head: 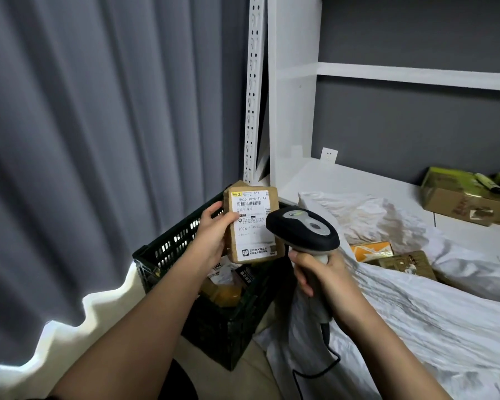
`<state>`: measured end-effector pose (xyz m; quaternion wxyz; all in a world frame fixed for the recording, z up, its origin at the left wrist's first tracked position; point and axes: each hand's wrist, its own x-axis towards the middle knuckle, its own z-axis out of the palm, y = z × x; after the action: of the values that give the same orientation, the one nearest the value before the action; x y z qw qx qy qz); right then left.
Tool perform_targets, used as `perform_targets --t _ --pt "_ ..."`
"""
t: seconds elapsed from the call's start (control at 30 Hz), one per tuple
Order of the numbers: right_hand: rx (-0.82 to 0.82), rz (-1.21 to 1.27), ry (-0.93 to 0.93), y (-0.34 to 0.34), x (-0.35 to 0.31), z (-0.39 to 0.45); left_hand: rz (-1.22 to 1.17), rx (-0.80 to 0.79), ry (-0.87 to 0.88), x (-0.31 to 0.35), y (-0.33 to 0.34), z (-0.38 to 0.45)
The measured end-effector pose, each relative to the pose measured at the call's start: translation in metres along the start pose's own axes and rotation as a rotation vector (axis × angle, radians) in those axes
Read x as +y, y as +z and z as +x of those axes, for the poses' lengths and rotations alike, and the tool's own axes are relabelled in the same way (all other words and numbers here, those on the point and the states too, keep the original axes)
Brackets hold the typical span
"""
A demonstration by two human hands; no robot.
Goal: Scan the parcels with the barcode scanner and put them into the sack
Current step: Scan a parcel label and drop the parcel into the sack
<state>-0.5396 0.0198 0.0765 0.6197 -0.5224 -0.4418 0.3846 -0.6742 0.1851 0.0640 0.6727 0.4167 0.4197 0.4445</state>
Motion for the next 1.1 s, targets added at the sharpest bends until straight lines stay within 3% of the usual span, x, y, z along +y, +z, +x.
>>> perform_targets --t 0.33,1.1 --pt "-0.011 -0.010 0.023 0.004 -0.001 -0.004 -0.056 0.059 0.093 -0.007 -0.008 0.011" --pt "0.010 0.004 0.041 0.001 -0.002 -0.006 -0.100 0.096 0.088 -0.009 -0.011 0.015"
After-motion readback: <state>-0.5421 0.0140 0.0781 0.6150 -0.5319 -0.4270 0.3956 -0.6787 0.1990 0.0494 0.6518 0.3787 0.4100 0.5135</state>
